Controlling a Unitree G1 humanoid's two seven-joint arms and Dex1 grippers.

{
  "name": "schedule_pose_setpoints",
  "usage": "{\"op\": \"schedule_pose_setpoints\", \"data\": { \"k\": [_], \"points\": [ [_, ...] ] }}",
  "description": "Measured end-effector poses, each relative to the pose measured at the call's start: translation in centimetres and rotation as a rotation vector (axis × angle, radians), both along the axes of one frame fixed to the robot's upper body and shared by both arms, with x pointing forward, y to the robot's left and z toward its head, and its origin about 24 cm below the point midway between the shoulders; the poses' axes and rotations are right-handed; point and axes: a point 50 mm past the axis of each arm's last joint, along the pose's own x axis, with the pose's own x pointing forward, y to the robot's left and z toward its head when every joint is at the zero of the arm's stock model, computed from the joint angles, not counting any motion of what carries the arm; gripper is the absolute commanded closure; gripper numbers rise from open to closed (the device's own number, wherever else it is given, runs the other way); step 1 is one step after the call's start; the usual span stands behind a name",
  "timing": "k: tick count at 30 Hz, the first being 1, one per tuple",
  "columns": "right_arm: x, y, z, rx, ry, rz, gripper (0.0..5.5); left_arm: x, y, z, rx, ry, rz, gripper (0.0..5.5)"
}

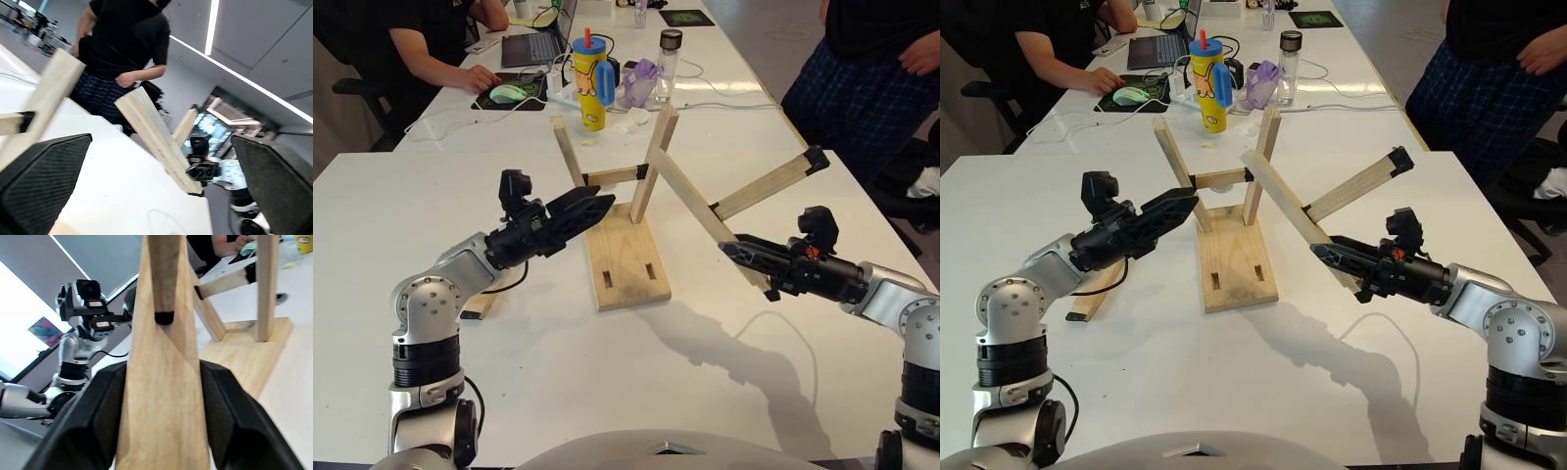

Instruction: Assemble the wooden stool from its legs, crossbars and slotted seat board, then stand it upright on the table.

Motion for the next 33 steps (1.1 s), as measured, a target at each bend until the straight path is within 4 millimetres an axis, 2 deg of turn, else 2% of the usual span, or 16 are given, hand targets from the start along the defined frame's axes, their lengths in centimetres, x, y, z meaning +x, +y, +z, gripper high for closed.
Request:
{"op": "schedule_pose_setpoints", "data": {
  "k": [10,16,25,33],
  "points": [
    [-0.4,2.9,0.3,0.110,0.016,0.146,3.45,0.0,-1.6,-0.1,-0.006,0.040,-0.111,0.28],
    [-0.7,3.8,0.3,0.110,0.019,0.198,3.45,0.0,-2.2,0.3,-0.055,0.042,-0.139,0.28],
    [-1.1,4.2,0.2,0.098,-0.003,0.237,3.45,-0.2,-2.3,0.6,-0.068,0.069,-0.184,1.50],
    [-1.3,4.3,0.1,0.099,-0.013,0.242,3.45,-0.4,-2.1,0.5,-0.041,0.084,-0.206,2.87]
  ]
}}
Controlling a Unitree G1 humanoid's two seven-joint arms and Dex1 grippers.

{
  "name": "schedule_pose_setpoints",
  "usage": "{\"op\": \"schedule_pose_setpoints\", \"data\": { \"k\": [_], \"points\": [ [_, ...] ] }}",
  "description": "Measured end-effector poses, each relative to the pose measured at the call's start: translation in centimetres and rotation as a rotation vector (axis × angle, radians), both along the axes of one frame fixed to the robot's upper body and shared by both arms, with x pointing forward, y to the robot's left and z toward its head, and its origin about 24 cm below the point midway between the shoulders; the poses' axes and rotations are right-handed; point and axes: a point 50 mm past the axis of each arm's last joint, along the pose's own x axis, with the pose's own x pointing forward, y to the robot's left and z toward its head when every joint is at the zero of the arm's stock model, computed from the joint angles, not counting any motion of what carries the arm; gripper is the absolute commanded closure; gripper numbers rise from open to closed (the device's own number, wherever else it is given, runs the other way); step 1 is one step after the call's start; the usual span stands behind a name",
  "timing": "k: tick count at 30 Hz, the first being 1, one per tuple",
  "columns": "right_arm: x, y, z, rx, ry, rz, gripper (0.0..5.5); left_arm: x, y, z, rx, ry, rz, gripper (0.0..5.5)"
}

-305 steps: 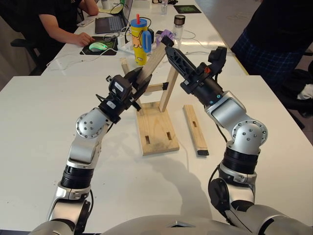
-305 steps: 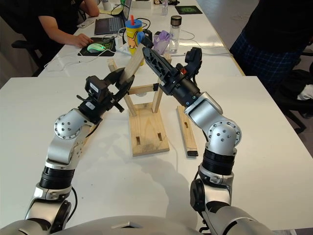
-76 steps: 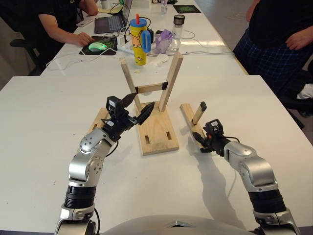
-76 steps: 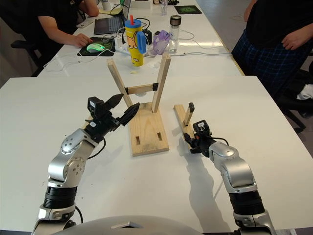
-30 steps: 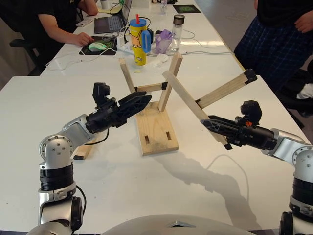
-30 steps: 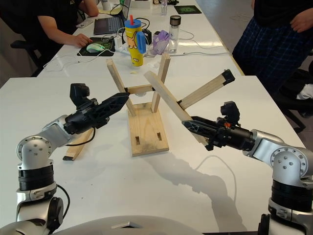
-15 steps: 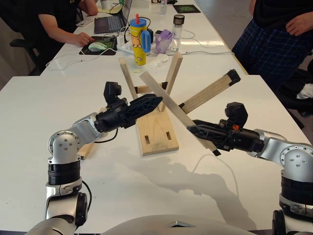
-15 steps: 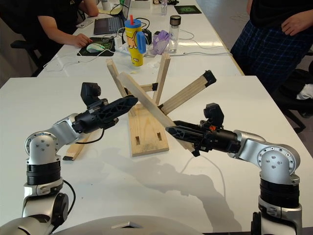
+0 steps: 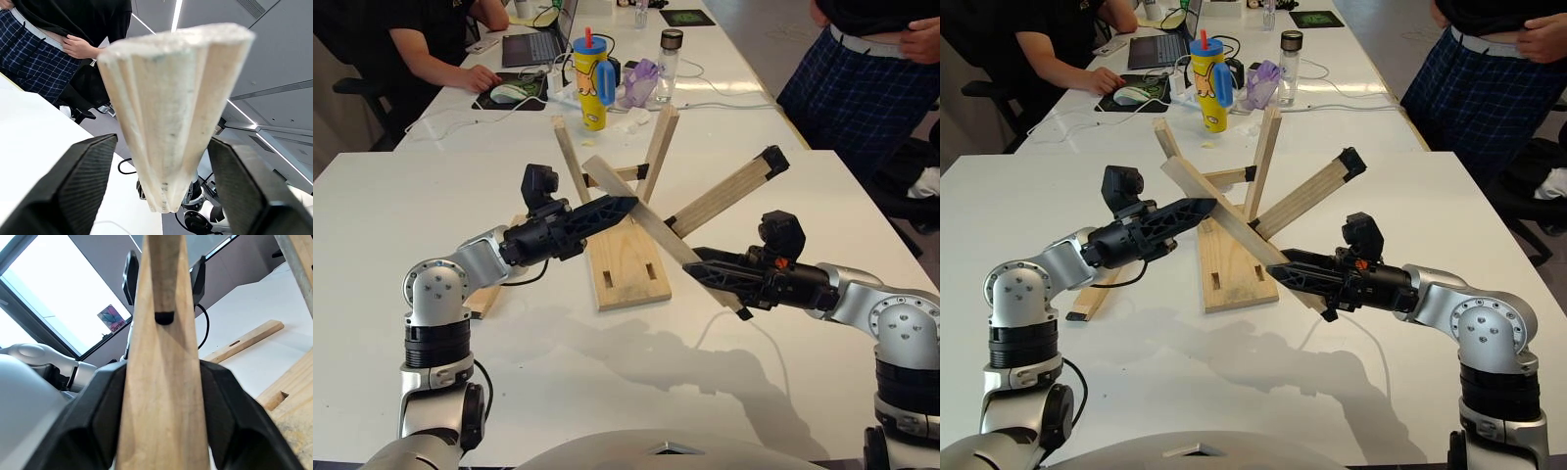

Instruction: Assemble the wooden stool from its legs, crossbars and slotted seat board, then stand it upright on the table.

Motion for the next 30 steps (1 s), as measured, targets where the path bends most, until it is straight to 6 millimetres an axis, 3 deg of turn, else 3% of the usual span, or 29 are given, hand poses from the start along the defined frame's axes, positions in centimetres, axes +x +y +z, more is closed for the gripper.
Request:
{"op": "schedule_pose_setpoints", "data": {
  "k": [5,12,15,20,23,27,30],
  "points": [
    [-0.3,0.1,-0.4,-0.020,-0.003,0.003,3.45,-0.1,0.0,0.0,0.004,-0.001,-0.016,3.43],
    [-0.1,0.2,-0.8,-0.028,0.028,0.015,3.45,-0.4,0.2,-0.2,0.030,0.002,-0.016,3.43],
    [0.0,0.1,-0.9,-0.026,0.051,0.017,2.87,-0.4,0.4,-0.4,0.034,0.010,-0.010,3.43],
    [0.9,-1.0,-1.6,-0.118,0.053,-0.074,2.25,-0.2,3.8,-0.2,0.092,-0.013,0.130,3.43],
    [1.6,-1.6,-3.2,-0.306,-0.009,-0.159,2.23,-0.2,6.8,0.2,0.133,-0.028,0.225,3.43],
    [2.3,-0.8,-5.4,-0.542,-0.251,-0.170,2.23,-0.5,10.4,1.1,0.217,-0.052,0.321,3.43],
    [2.5,0.4,-6.4,-0.661,-0.457,-0.135,2.23,-0.6,11.4,1.6,0.238,-0.075,0.343,3.43]
  ]
}}
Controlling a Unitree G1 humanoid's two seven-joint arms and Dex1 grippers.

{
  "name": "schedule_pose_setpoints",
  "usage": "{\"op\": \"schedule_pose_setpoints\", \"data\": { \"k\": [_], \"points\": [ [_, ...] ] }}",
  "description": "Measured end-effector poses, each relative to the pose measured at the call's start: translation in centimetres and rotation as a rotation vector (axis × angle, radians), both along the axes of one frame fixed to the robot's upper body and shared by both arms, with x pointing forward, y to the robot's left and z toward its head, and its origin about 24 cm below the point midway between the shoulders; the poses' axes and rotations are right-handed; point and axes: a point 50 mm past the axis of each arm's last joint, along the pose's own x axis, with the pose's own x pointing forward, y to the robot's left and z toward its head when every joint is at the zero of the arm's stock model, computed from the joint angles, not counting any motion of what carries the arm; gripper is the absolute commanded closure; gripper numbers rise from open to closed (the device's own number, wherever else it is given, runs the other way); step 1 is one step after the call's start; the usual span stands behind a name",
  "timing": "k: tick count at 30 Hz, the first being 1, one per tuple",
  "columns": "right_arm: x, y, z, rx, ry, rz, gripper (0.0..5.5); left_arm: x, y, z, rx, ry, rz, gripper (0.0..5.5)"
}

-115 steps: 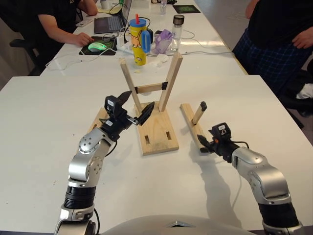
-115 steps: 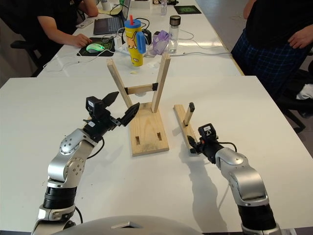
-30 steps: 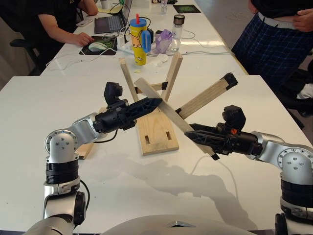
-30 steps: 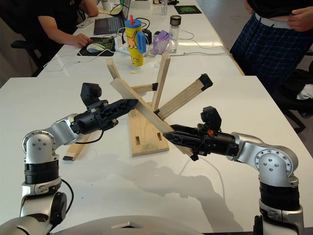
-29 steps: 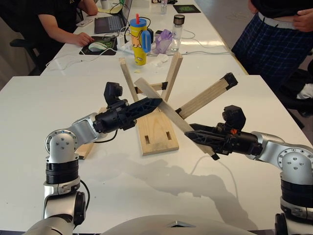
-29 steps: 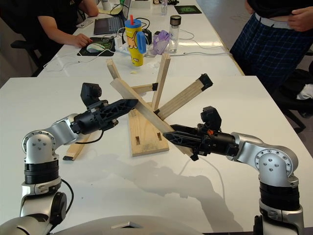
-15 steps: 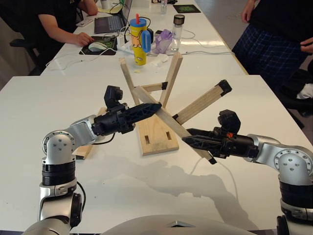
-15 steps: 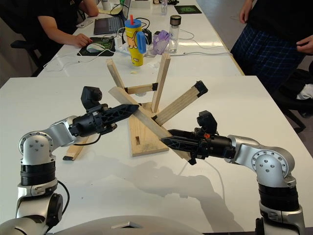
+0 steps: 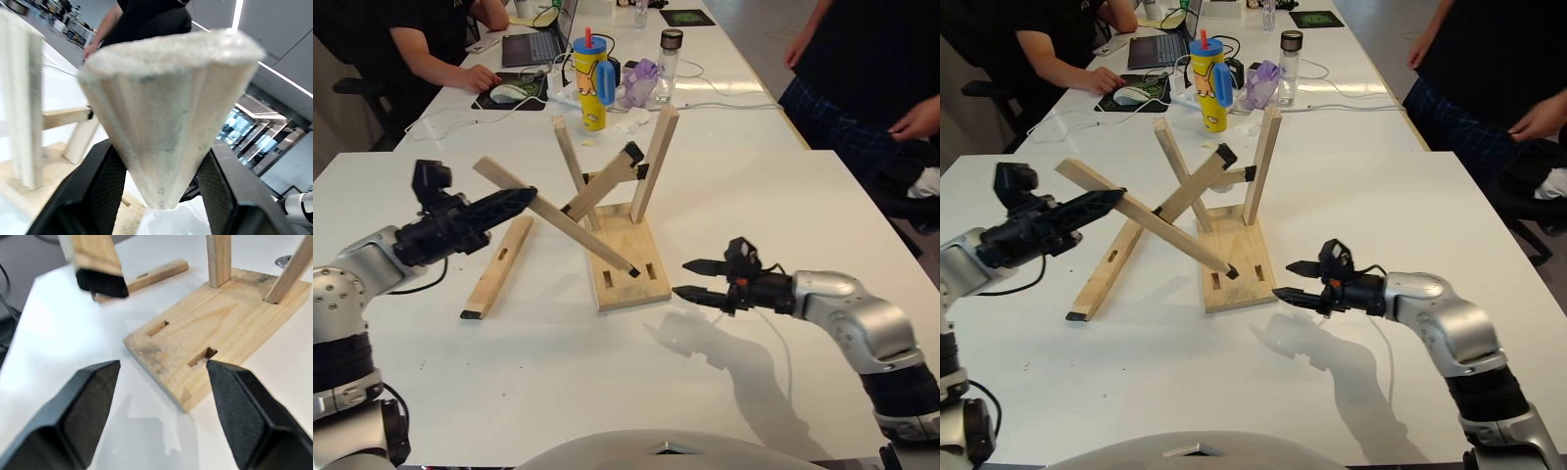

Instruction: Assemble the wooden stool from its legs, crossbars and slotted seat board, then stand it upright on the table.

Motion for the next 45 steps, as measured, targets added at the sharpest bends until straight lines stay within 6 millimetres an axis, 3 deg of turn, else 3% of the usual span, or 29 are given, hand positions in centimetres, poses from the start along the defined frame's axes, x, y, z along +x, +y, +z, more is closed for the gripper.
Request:
{"op": "schedule_pose_setpoints", "data": {
  "k": [6,11,20,26,34,45],
  "points": [
    [0.6,3.4,-2.3,-0.229,-0.334,0.261,2.23,0.5,1.2,1.4,0.056,-0.082,0.016,3.43],
    [1.7,4.2,-4.1,-0.290,-0.418,0.240,2.23,0.7,1.2,1.5,0.082,-0.106,-0.003,3.43],
    [3.3,3.3,-4.3,-0.331,-0.440,0.183,2.23,1.5,0.5,0.1,0.255,-0.133,0.004,3.43],
    [3.1,3.6,-4.4,-0.313,-0.393,0.215,2.23,2.2,-1.7,-1.7,0.332,-0.159,-0.043,3.43],
    [3.0,4.0,-4.7,-0.297,-0.358,0.208,2.23,3.2,-3.6,-1.8,0.379,-0.216,-0.106,3.43],
    [3.0,4.1,-4.9,-0.301,-0.340,0.206,2.23,4.3,-4.3,-1.1,0.464,-0.285,-0.173,3.43]
  ]
}}
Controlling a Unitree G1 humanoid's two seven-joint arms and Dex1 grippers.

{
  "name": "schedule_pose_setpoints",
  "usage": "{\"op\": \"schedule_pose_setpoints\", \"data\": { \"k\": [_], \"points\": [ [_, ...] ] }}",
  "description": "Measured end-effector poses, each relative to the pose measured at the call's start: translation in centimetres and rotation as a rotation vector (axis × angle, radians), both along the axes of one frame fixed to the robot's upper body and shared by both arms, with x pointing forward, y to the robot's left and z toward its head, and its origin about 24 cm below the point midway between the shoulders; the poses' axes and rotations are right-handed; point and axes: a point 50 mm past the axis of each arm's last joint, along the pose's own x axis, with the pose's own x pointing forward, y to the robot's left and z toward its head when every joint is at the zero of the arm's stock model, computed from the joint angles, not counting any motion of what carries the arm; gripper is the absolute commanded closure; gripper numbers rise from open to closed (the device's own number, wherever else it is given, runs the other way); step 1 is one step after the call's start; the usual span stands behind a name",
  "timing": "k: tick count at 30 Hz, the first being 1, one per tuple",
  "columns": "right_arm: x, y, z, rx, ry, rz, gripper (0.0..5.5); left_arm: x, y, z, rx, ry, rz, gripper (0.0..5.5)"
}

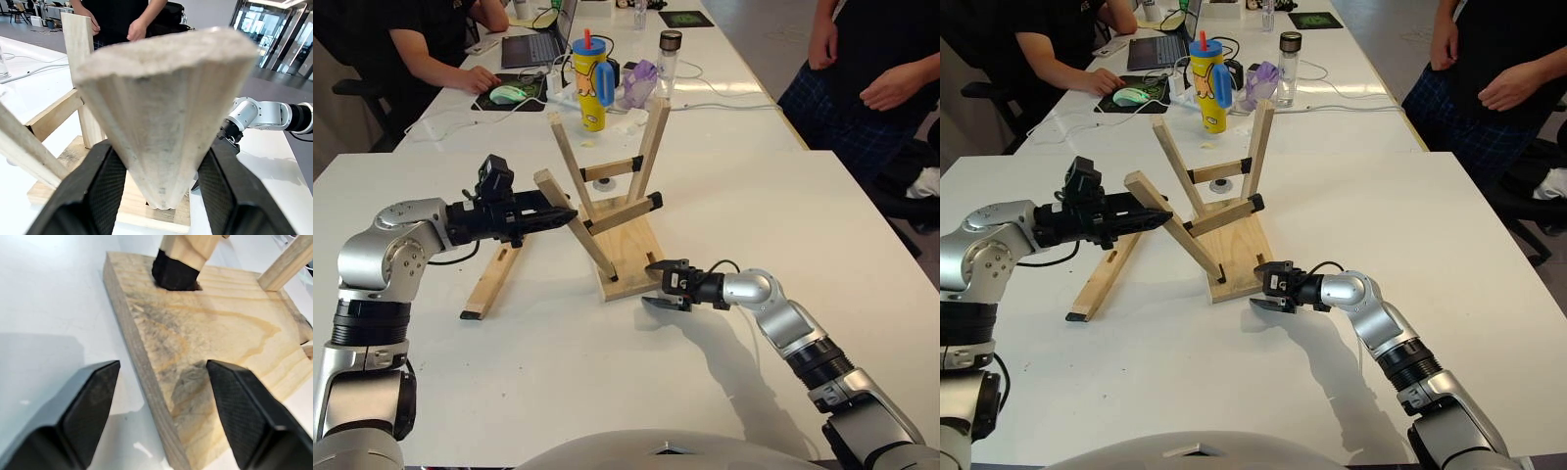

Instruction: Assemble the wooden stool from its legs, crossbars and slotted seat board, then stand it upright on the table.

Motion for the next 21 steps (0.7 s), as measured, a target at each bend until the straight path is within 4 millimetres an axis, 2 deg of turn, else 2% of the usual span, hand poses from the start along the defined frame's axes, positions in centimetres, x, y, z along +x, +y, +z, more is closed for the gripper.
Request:
{"op": "schedule_pose_setpoints", "data": {
  "k": [5,14,19,20,21],
  "points": [
    [0.0,0.0,0.0,-0.001,0.001,-0.003,2.23,0.1,-0.1,0.4,0.069,-0.030,-0.022,3.43],
    [-0.1,0.1,-0.1,-0.004,0.003,-0.025,2.23,-0.5,-1.3,0.6,0.193,-0.099,-0.069,3.43],
    [-0.2,0.2,-0.2,0.003,0.023,-0.052,2.23,-1.1,-2.8,-0.8,0.164,-0.113,-0.046,3.43],
    [-0.3,0.2,-0.3,0.010,0.031,-0.058,2.23,-1.2,-3.0,-1.3,0.152,-0.121,-0.037,3.07],
    [-0.3,0.3,-0.3,0.020,0.040,-0.067,2.23,-1.2,-3.4,-1.7,0.120,-0.133,-0.029,2.99]
  ]
}}
